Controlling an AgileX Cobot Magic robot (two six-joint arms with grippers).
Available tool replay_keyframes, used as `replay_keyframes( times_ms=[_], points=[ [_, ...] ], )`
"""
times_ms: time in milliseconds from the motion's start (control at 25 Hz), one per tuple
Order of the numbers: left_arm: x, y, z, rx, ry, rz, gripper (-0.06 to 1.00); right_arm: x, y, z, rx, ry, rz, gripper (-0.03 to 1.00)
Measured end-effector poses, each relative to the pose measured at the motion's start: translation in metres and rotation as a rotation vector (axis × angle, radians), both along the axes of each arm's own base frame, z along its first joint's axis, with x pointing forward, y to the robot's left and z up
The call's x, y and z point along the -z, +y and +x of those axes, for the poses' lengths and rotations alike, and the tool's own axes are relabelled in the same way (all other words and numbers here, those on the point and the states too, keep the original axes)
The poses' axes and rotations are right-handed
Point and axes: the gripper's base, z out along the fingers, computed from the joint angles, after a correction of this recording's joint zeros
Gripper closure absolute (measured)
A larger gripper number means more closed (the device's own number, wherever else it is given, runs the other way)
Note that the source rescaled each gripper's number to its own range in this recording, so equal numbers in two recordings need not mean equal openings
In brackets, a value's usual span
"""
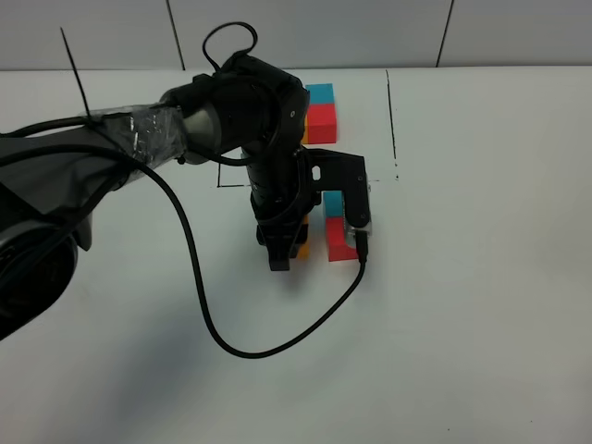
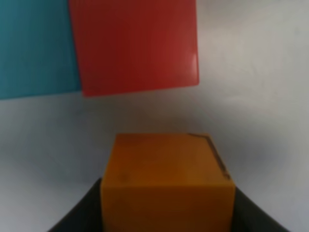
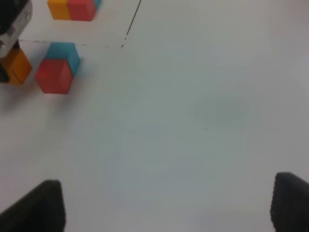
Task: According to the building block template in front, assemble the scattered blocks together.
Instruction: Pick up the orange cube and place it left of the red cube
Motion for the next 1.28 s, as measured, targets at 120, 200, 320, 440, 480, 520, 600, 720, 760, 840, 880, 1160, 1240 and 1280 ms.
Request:
replay_keyframes(
  times_ms=[120, 200, 320, 440, 480, 520, 600, 720, 760, 840, 880, 1160, 1240, 1280],
  points=[
    [0.008, -0.002, 0.002, -0.001, -0.009, -0.007, 0.94, 0.0, 0.0, 0.0, 0.0, 0.0, 0.0, 0.24],
    [0.008, -0.004, 0.003, -0.002, -0.025, -0.019, 0.94, 0.0, 0.0, 0.0, 0.0, 0.0, 0.0, 0.24],
    [0.009, -0.004, 0.004, -0.007, -0.029, -0.023, 0.94, 0.0, 0.0, 0.0, 0.0, 0.0, 0.0, 0.24],
    [0.01, -0.004, 0.004, -0.02, -0.028, -0.022, 0.94, 0.0, 0.0, 0.0, 0.0, 0.0, 0.0, 0.24],
    [0.01, -0.004, 0.004, -0.021, -0.028, -0.023, 0.94, 0.0, 0.0, 0.0, 0.0, 0.0, 0.001, 0.24],
    [0.01, -0.005, 0.004, -0.022, -0.031, -0.025, 0.94, 0.0, 0.0, 0.0, 0.0, 0.0, 0.001, 0.24],
    [0.01, -0.006, 0.004, -0.027, -0.035, -0.029, 0.94, 0.0, 0.0, 0.0, 0.0, 0.0, 0.001, 0.24],
    [0.017, -0.009, 0.002, -0.033, -0.027, -0.026, 0.94, 0.0, 0.0, 0.0, 0.0, 0.0, 0.001, 0.24],
    [0.019, -0.01, 0.001, -0.033, -0.025, -0.023, 0.94, 0.0, 0.0, 0.0, 0.0, 0.0, 0.001, 0.24],
    [0.02, -0.012, 0.001, -0.024, -0.028, -0.017, 0.94, 0.0, 0.0, 0.0, 0.0, -0.001, 0.001, 0.24],
    [0.02, -0.012, 0.001, -0.023, -0.029, -0.015, 0.94, 0.0, 0.0, 0.0, 0.0, -0.001, 0.001, 0.24],
    [0.02, -0.013, 0.001, -0.022, -0.03, -0.015, 0.94, 0.0, 0.0, 0.0, 0.0, -0.001, 0.001, 0.24],
    [0.02, -0.013, 0.002, -0.023, -0.036, -0.02, 0.94, 0.0, 0.0, 0.0, 0.0, -0.001, 0.001, 0.24],
    [0.02, -0.013, 0.002, -0.023, -0.039, -0.023, 0.94, 0.0, 0.0, 0.0, 0.0, -0.001, 0.001, 0.24]
  ],
)
